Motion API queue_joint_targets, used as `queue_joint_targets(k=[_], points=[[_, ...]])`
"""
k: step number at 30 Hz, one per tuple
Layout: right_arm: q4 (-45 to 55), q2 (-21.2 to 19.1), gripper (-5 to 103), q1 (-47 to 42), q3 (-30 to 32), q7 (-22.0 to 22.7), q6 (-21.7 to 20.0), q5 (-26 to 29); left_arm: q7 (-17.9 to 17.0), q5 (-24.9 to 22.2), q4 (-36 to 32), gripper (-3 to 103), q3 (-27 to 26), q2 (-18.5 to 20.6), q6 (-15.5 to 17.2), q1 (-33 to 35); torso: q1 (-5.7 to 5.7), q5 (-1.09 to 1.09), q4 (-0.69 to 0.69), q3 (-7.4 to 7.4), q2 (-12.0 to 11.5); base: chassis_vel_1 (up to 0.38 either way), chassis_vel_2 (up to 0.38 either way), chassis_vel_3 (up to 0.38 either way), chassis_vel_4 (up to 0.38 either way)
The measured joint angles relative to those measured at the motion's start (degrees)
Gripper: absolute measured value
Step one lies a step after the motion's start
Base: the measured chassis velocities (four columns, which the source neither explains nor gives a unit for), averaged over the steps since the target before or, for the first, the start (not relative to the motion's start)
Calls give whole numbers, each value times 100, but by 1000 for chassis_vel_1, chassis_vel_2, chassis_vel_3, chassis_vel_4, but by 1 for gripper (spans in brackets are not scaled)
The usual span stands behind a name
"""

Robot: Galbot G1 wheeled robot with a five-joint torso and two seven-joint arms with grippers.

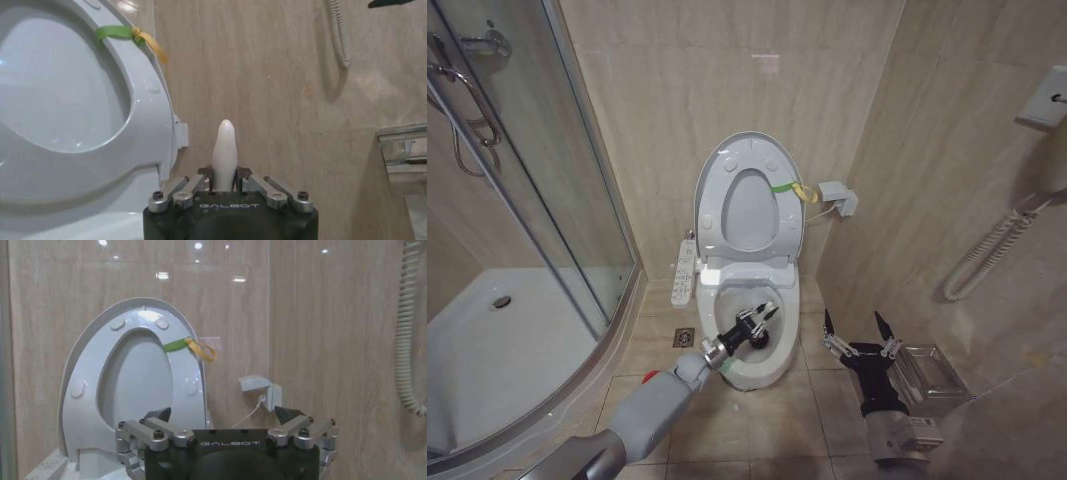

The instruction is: Open the toilet lid, clean the toilet bowl with a toilet brush, close the toilet lid, and flush.

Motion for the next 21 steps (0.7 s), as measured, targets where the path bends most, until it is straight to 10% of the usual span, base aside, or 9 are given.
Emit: queue_joint_targets(k=[6, 14, 21], points=[[0, 0, 100, 0, 0, 0, 0, 0, -140, -222, -904, 22, 73, 161, 216, 72, 0, 0, -3, 0, 0, 0, 0, 0, 0], [0, 0, 100, 0, 0, 0, 0, 0, -66, 31, 9, 22, 7, -31, -13, 41, 0, 1, 1, 0, 0, 0, 0, 0, 0], [0, 0, 100, 0, 0, 0, 0, 0, -64, -129, -501, 22, 35, 131, 88, 107, 0, 0, -2, -1, 1, 0, 0, 0, 0]])
